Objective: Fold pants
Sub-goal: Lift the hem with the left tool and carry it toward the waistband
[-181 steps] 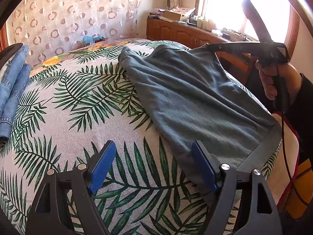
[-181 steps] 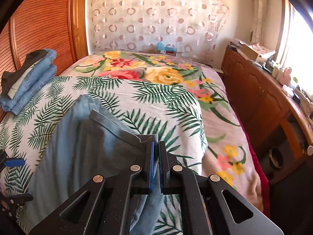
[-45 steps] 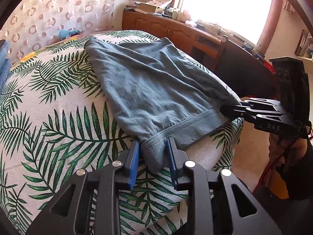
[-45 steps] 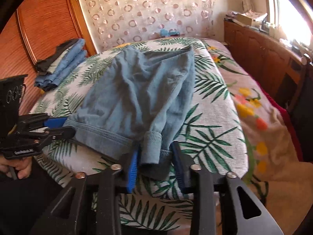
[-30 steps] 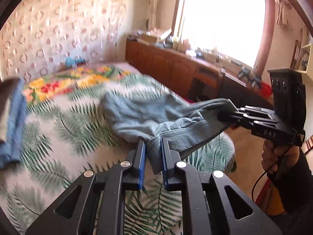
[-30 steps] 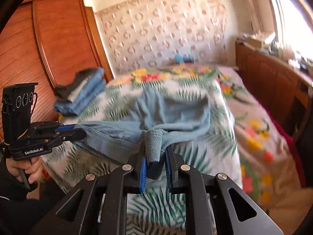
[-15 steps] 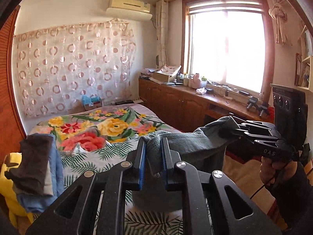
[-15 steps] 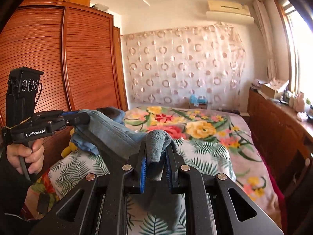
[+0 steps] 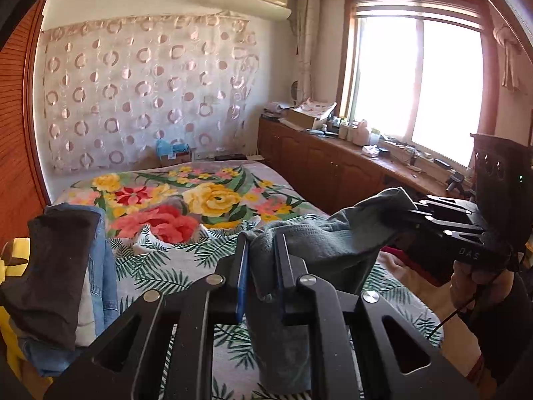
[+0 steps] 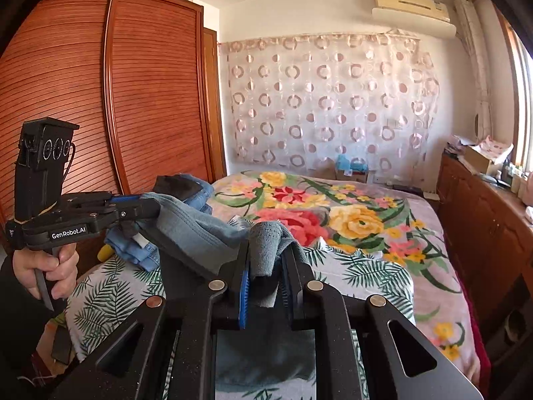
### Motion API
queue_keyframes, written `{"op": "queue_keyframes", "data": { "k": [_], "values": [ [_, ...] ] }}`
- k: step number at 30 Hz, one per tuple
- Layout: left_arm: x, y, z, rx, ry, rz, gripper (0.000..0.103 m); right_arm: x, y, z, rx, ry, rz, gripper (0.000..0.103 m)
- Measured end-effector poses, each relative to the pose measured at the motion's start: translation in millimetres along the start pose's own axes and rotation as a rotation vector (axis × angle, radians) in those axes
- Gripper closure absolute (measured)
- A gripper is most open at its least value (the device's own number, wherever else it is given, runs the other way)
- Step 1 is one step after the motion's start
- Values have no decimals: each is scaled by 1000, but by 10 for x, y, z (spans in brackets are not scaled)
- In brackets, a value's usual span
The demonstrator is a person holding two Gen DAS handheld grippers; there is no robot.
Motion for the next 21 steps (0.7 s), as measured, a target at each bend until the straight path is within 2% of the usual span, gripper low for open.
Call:
{"op": "queue_keyframes", "data": {
  "k": [6, 11, 17, 21],
  "values": [
    [200, 89, 300, 31, 27, -15, 88, -153, 231, 437, 35, 14, -13, 87],
    [359, 333, 536, 31, 45, -28, 88, -349, 493, 815, 47, 23, -9, 87],
    [438, 869, 470, -51, 72, -5, 88, -541, 1015, 1112, 6, 6, -10, 87],
    [447, 979, 304, -95, 87, 19, 88, -527, 1284, 1132, -33, -1, -17, 87]
  ]
}}
Point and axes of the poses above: each gripper's, at about its wrist camera, not at the fingertips, and z roughly the way its jaws point, x to its left, y to its top, the point moved 4 cm from there along z, roughly the way its jaws point, and after that the axes turned 4 degrees about y, right-handed, at the moved point
